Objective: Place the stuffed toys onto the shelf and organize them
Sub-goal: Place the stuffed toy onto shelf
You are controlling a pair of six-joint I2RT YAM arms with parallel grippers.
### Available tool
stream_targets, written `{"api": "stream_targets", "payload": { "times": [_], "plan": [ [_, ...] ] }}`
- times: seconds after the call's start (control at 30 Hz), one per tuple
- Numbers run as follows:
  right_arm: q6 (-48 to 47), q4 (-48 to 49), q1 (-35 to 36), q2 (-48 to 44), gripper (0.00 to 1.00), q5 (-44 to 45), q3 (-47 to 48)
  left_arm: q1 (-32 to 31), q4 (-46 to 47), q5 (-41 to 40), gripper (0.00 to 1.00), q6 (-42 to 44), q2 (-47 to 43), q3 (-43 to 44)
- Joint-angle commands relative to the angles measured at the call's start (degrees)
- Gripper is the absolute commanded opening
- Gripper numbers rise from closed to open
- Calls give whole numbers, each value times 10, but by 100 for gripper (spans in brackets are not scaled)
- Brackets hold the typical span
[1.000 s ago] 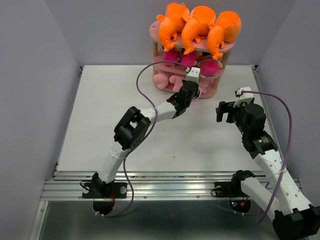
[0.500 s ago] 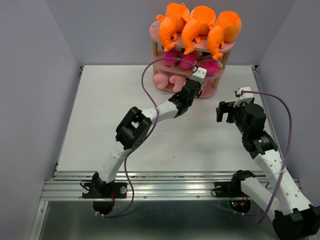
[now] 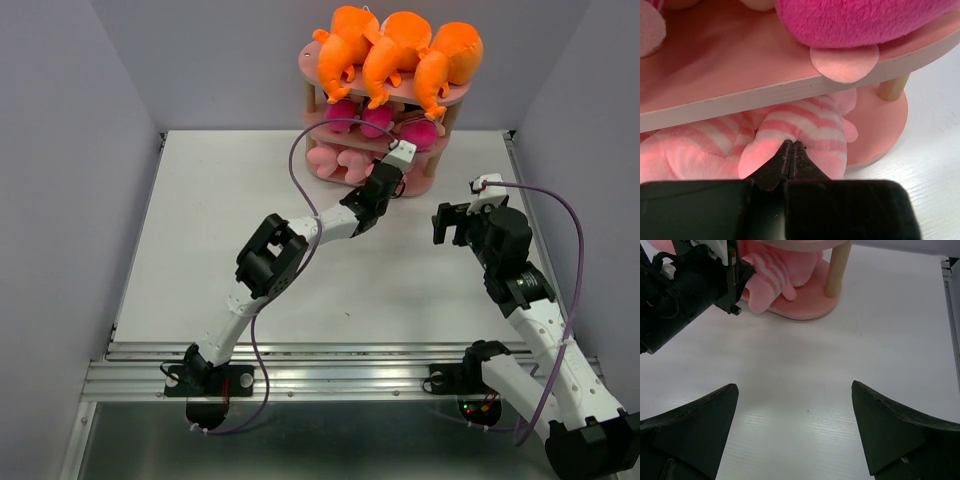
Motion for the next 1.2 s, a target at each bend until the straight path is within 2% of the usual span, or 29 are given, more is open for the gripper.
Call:
{"api": "stream_targets", "payload": {
  "times": [0.0, 0.1, 0.13, 0.2, 0.23, 0.3, 0.33, 0.43, 0.9, 1.17],
  "plan": [
    [-4, 34, -3, -3, 100, 9, -2, -2, 22, -23, 6, 3, -6, 26],
    [-4, 34, -3, -2, 100, 9, -2, -2, 23, -22, 16, -3, -12, 23],
    [-4, 34, -3, -2, 100, 9, -2, -2, 23, -22, 23, -6, -16, 19],
    [-4, 34, -3, -2, 100, 10, -2, -2, 22, -19, 29, -11, -20, 16],
    [-4, 34, -3, -2, 100, 10, -2, -2, 23, -19, 35, -14, -26, 11],
    [-4, 34, -3, -2, 100, 10, -2, -3, 23, -16, 39, -18, -31, 7],
    [-5, 34, -3, -2, 100, 10, -2, -4, 24, -15, 47, -21, -38, 1],
    [-5, 34, -3, -1, 100, 11, -2, -7, 28, -13, 56, -22, -50, -12],
    [-8, 34, -3, -3, 100, 8, -4, -15, 48, -6, 73, -34, -130, -80],
    [-12, 34, -3, -2, 100, 5, -5, -17, 50, 0, 77, -33, -180, -120]
  ]
}}
